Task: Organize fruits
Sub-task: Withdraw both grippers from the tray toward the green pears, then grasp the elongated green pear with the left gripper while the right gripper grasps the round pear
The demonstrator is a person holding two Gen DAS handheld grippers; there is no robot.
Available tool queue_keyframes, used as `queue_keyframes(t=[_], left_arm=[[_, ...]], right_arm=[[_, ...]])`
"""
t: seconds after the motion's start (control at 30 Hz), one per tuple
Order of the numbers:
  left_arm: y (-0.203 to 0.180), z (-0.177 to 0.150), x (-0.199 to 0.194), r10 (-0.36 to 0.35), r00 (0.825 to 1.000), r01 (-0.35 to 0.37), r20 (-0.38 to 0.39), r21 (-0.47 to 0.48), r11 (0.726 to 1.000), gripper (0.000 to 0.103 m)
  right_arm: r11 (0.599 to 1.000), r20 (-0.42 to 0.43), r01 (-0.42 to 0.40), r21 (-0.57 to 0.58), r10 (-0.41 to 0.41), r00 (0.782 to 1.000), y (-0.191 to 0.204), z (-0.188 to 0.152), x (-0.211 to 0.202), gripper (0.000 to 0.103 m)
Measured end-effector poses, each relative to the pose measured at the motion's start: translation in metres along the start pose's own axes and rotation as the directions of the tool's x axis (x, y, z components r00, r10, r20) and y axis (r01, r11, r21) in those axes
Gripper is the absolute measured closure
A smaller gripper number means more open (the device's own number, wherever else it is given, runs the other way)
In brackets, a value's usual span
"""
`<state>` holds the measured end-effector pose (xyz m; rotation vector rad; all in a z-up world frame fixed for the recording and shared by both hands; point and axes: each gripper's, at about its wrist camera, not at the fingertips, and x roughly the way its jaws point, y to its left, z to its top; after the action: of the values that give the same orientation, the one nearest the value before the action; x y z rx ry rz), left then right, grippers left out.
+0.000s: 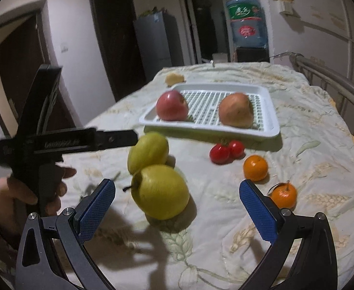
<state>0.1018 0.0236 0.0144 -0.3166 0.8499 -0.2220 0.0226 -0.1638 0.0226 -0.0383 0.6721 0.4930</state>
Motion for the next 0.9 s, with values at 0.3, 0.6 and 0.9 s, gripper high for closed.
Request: queue_keyframes(t=[0.3, 0.6, 0.9], left_arm=[[0.003, 0.003, 0.026, 0.034, 0.999, -0.034, -0.043, -0.017, 0.999, 0.000], [0.002, 0.006, 0.042, 0.060, 0.996, -0.062, -0.058, -0.018, 0.998, 0.000], [0.002, 0.007, 0.053, 0.088, 0.994, -0.088, -0.062, -0.009, 0.996, 0.002]], right_arm=[[0.998, -0.123, 0.039, -0.056, -0.045, 0.991, 0.015, -0.010, 0.040, 0.000], [0.997, -0.158, 0.068, -0.044, -0.074, 0.985, 0.022, -0.008, 0.061, 0.000], [0.996, -0.167, 0.080, -0.042, -0.086, 0.982, 0.022, -0.008, 0.076, 0.005]])
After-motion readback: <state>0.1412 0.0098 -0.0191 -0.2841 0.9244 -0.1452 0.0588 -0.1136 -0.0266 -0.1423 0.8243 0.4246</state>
